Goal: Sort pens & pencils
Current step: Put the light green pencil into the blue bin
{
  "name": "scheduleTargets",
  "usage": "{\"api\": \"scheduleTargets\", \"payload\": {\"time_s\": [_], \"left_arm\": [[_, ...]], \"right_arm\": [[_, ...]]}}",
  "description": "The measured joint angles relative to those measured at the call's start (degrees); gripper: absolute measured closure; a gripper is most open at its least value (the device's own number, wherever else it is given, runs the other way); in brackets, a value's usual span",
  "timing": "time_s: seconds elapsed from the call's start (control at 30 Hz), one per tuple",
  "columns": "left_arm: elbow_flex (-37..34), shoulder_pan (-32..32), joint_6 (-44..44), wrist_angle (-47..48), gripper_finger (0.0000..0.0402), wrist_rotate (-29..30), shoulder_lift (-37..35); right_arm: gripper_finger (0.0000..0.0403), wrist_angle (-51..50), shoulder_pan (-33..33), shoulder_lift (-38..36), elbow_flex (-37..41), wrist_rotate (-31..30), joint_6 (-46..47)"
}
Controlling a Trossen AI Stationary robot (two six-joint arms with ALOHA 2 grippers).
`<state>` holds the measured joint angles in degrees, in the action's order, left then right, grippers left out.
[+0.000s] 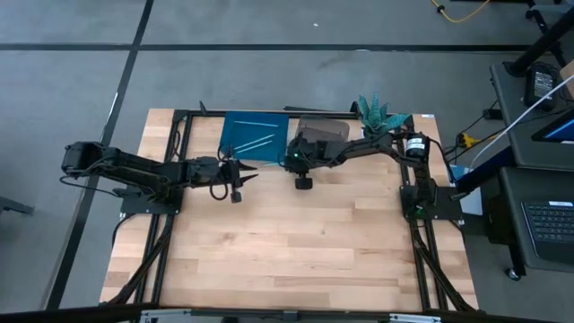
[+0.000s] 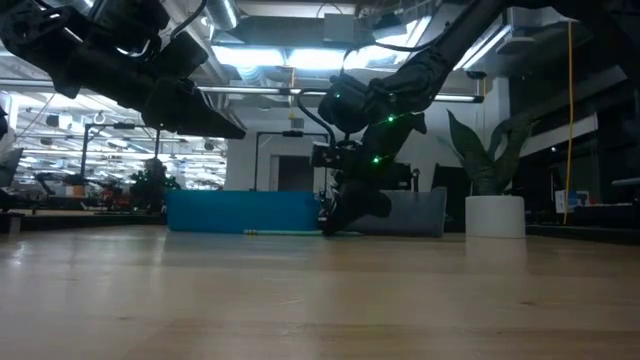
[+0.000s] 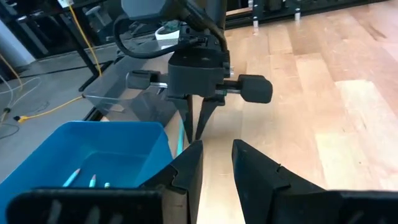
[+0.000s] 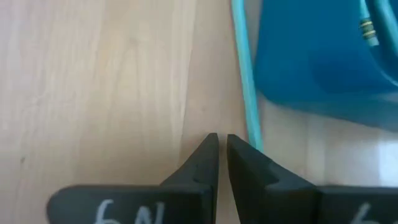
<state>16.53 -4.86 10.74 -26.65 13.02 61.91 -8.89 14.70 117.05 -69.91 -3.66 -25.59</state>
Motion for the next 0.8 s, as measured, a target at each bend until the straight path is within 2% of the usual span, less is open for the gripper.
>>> {"api": "scheduleTargets", "payload": {"time_s": [0.1, 0.23, 0.37, 0.57, 0.8], "left_arm": [[0.0, 0.0, 0.0, -0.16, 0.0319, -0.53, 0.0], [0.02, 0.0, 0.0, -0.17, 0.0319, -0.54, 0.0], [0.02, 0.0, 0.33, -0.17, 0.0319, -0.55, 0.0], [0.02, 0.0, 0.31, -0.12, 0.0319, -0.55, 0.0], [0.02, 0.0, 0.35, 0.04, 0.0319, -0.55, 0.0]], "right_arm": [[0.0366, 1.31, -0.67, 0.03, 0.01, -3.99, -0.09], [0.0366, 4.06, -1.25, 0.04, 0.04, -4.76, -0.54], [0.0366, 5.11, -1.3, 0.07, 0.07, -10.19, -1.89], [0.0366, 7.56, -0.43, 0.89, 0.04, -10.24, -3.29], [0.0366, 8.24, -0.35, 5.27, -0.26, -11.32, -3.82]]}}
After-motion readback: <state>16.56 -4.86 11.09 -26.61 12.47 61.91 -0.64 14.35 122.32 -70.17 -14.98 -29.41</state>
